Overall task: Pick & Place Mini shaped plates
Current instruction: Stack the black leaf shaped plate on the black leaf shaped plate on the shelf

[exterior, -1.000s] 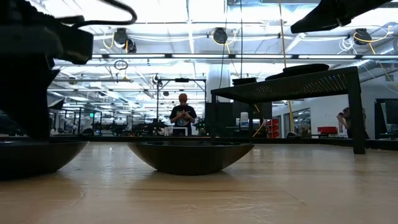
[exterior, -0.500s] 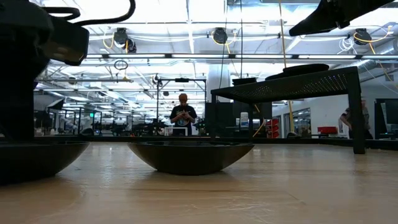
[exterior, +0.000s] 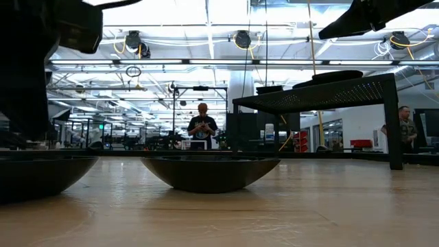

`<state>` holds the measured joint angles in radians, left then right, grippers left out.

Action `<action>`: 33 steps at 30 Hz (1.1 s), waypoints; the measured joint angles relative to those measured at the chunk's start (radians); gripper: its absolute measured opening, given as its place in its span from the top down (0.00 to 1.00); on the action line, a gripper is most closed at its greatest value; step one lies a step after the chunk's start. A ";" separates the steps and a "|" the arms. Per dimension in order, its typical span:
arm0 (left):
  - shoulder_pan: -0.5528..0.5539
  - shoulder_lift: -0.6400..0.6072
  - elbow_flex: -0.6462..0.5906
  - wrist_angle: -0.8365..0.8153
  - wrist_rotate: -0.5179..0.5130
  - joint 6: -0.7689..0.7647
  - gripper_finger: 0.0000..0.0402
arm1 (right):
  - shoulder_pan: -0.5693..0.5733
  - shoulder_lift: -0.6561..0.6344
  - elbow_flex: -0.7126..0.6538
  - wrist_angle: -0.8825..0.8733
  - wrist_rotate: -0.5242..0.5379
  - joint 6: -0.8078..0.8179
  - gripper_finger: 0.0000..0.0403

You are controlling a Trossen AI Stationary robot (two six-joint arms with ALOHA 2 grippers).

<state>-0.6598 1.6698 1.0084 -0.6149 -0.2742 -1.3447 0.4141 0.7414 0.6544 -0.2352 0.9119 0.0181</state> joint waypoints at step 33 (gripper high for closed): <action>0.099 0.092 0.103 -0.073 -0.015 0.396 0.99 | 0.000 0.080 -0.001 0.137 -0.113 -0.022 0.65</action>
<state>-0.5606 1.7618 1.1116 -0.6880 -0.2889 -0.9484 0.4141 0.8214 0.6534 -0.0986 0.7993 -0.0036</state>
